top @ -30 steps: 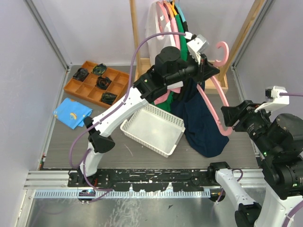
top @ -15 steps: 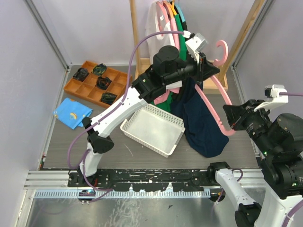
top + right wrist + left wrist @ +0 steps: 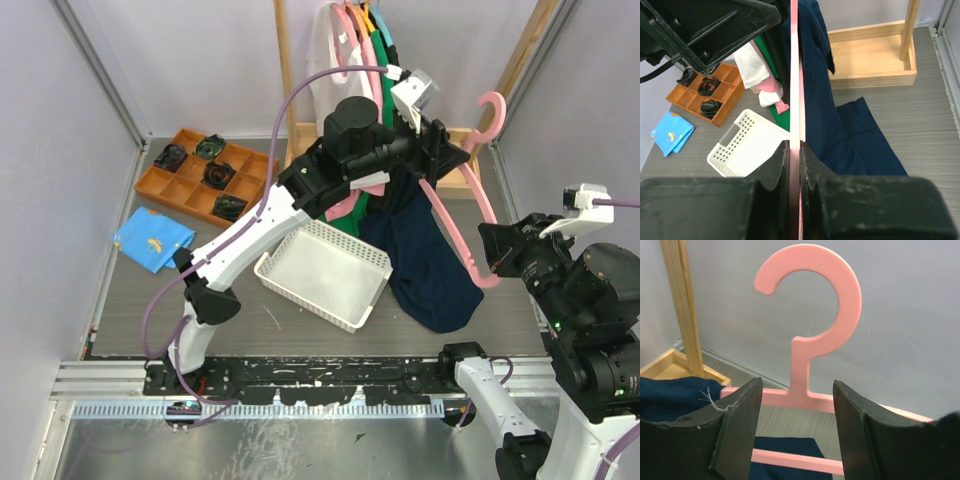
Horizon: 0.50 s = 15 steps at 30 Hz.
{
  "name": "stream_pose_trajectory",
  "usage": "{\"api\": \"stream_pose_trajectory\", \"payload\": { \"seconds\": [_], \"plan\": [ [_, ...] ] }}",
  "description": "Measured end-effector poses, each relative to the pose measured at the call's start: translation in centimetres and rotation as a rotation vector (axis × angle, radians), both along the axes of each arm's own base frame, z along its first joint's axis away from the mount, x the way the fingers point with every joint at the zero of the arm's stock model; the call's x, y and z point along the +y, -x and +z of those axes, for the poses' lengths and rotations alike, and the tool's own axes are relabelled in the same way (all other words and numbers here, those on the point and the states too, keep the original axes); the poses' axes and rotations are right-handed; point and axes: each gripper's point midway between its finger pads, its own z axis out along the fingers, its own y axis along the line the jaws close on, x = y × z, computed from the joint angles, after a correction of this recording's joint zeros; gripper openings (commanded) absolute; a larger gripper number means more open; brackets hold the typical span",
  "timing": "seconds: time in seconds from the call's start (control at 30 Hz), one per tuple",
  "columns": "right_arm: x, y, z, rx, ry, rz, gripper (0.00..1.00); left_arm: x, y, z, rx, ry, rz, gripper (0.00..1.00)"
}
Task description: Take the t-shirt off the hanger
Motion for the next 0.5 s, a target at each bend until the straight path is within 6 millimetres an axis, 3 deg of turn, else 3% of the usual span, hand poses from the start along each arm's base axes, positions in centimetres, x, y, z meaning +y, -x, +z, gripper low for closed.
{"api": "stream_pose_trajectory", "payload": {
  "seconds": [0.27, 0.5],
  "plan": [
    [-1.0, 0.9, 0.4, -0.035, 0.004, -0.056, 0.01, 0.9, -0.2, 0.3, -0.003, 0.002, 0.035, 0.71],
    [-1.8, 1.2, 1.0, -0.071, 0.011, -0.095, 0.0, 2.6, -0.5, 1.5, -0.024, 0.026, 0.098, 0.66]
  ]
}}
